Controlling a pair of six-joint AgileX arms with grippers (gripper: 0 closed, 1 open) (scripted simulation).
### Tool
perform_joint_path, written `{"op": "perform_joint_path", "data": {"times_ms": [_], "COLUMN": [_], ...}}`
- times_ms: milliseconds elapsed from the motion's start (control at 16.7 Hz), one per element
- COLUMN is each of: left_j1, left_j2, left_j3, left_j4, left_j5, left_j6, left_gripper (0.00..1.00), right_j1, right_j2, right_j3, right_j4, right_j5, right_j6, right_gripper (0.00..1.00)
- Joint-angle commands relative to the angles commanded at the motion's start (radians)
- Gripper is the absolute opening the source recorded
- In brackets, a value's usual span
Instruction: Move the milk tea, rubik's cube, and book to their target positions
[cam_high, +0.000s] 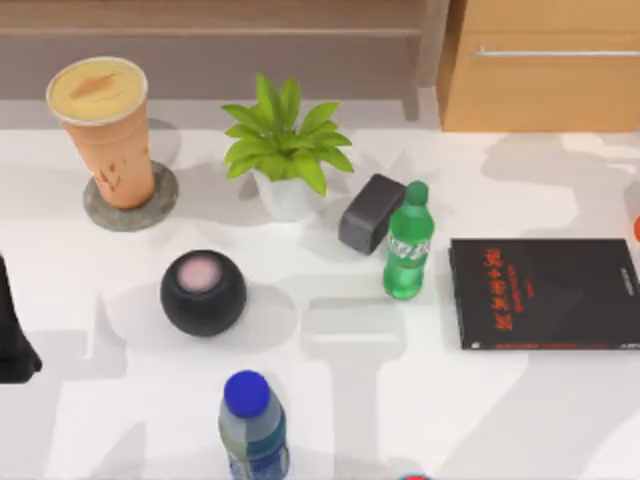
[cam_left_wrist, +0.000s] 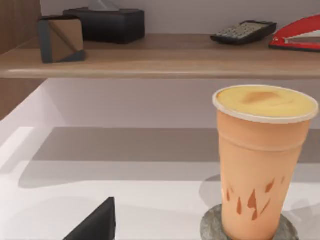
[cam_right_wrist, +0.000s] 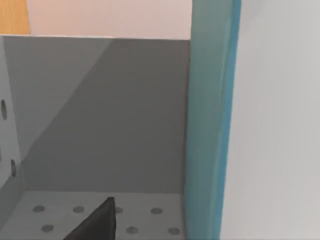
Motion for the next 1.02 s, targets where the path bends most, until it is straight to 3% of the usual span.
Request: {"op": "perform_joint_path", "data": {"times_ms": [960, 1020], "left_j1": [0.000, 0.000], "left_j2": [0.000, 0.000], "left_j3": [0.000, 0.000], "left_j4": [0.000, 0.000], "left_j5": [0.000, 0.000], "left_j6": [0.000, 0.000], "left_gripper": [1.00, 1.00], "right_j1": [0.026, 0.026], "right_j2": [0.099, 0.099], "right_j3": [0.151, 0.151], "right_j4": [-0.053, -0.053], "right_j5": [0.027, 0.027], "right_j6": [-0.001, -0.001], "right_gripper": [1.00, 0.92]}}
